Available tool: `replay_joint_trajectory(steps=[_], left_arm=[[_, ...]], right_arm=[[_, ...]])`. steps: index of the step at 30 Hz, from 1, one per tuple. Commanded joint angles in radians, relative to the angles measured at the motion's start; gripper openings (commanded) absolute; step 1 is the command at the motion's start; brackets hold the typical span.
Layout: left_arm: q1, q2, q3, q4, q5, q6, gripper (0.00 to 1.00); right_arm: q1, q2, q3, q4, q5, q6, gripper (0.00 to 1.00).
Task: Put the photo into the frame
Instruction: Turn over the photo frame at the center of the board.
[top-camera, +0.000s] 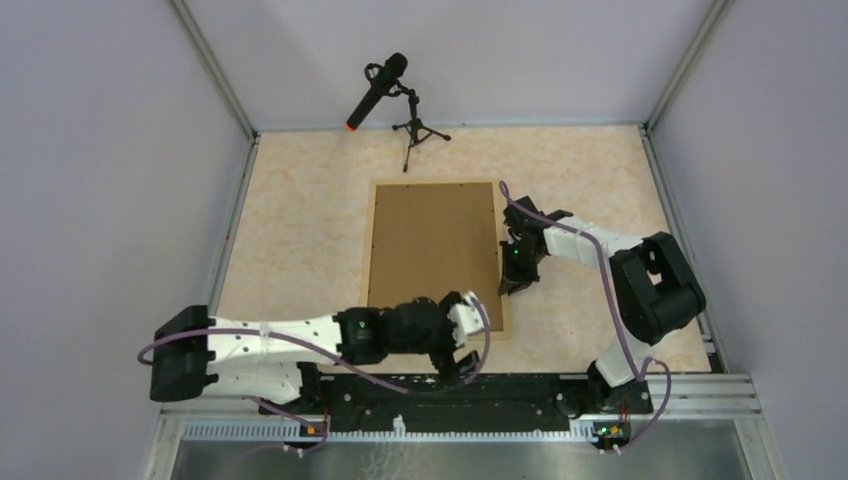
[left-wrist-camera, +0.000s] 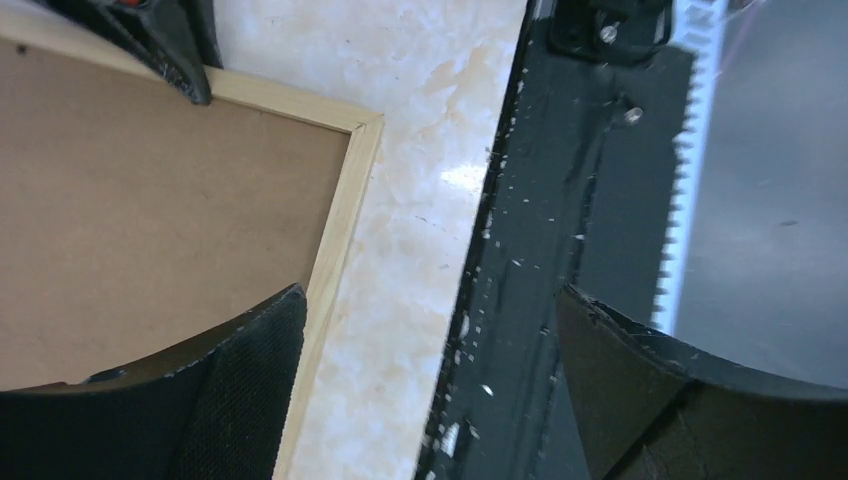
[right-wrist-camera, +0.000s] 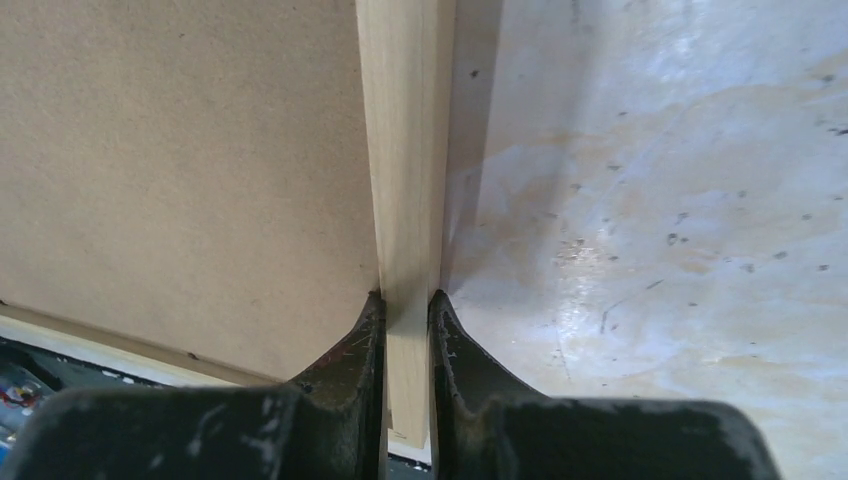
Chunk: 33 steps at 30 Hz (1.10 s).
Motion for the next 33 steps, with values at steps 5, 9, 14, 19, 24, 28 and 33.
replay_joint_trajectory(steps=[5, 9, 14, 19, 24, 28, 33], left_arm=[[-0.261, 0.311, 0.085, 0.182, -0.591, 0.316, 0.95], [-0.264, 0.435, 0.138, 0.187, -0.667, 0.347, 0.95], [-0.265, 0.510, 0.147, 0.234, -0.726, 0.380, 0.94], [-0.268, 0.546, 0.136, 0.329, -0.866, 0.480, 0.90], [-0.271, 0.614, 0.129, 0.475, -0.943, 0.658, 0.90], [-0.271, 0.677, 0.111, 0.692, -1.044, 0.844, 0.82], [-0.271, 0.689, 0.099, 0.886, -1.128, 0.996, 0.44]], right_arm=[[-0.040, -0.067, 0.082, -0.057, -0.063, -0.026, 0.00], [-0.040, -0.084, 0.092, -0.079, -0.057, -0.020, 0.00], [-0.040, -0.122, 0.100, -0.117, -0.069, -0.007, 0.00], [-0.040, -0.143, 0.131, -0.156, -0.080, 0.002, 0.00], [-0.039, -0.161, 0.149, -0.167, -0.099, 0.019, 0.00], [-0.040, -0.172, 0.147, -0.167, -0.109, 0.030, 0.00], [-0.040, -0.197, 0.133, -0.154, -0.114, 0.052, 0.00]])
